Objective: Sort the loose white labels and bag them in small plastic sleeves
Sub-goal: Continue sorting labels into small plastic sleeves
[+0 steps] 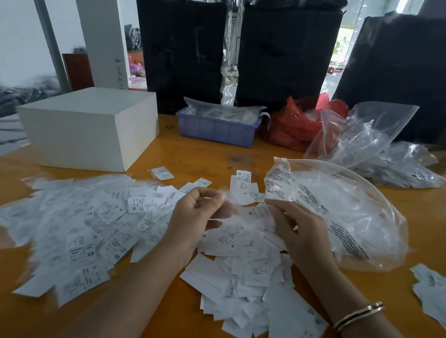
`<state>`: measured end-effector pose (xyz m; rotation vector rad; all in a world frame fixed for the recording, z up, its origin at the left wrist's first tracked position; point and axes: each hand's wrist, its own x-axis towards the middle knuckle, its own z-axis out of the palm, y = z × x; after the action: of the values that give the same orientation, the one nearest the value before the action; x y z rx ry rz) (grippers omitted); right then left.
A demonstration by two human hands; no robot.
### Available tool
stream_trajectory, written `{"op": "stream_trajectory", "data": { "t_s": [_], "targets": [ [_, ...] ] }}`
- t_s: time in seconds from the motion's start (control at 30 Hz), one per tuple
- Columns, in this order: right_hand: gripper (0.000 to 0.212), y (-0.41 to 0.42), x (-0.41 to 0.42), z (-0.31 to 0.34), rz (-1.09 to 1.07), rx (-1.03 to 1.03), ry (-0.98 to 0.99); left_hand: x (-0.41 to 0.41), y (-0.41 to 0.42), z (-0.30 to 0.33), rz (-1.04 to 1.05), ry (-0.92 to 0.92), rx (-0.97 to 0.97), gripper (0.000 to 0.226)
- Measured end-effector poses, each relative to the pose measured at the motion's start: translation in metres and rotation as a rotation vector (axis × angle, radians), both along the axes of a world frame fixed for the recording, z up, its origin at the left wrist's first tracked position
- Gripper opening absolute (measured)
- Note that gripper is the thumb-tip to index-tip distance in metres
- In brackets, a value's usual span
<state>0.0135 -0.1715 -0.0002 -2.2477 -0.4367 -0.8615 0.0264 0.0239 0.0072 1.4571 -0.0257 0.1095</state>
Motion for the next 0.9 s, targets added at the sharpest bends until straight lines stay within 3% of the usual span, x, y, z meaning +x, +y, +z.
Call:
{"op": "stream_trajectory", "data": {
  "t_s": [0.27,0.53,0.67,0.8,0.9],
  "targets": [
    [0.023,0.001,0.002,0.000,-0.080,0.303,0.226,0.003,0.004,0.002,-0.112,0.037,-0.258,0.035],
    [0.009,0.004,-0.003,0.006,-0.008,0.535,0.211,0.000,0.002,0.003,-0.099,0.077,-0.280,0.014],
    [0.013,0.007,-0.004,0.005,-0.008,0.556,0.181,-0.001,0.002,0.004,-0.103,0.073,-0.269,0.016],
    [0.034,0.010,-0.007,0.005,0.043,0.516,0.156,-0.002,0.000,0.005,-0.109,0.074,-0.223,0.028],
    [0.039,0.017,-0.009,0.005,0.159,0.444,0.224,-0.003,-0.003,0.002,-0.110,0.051,-0.125,0.019]
  ]
}}
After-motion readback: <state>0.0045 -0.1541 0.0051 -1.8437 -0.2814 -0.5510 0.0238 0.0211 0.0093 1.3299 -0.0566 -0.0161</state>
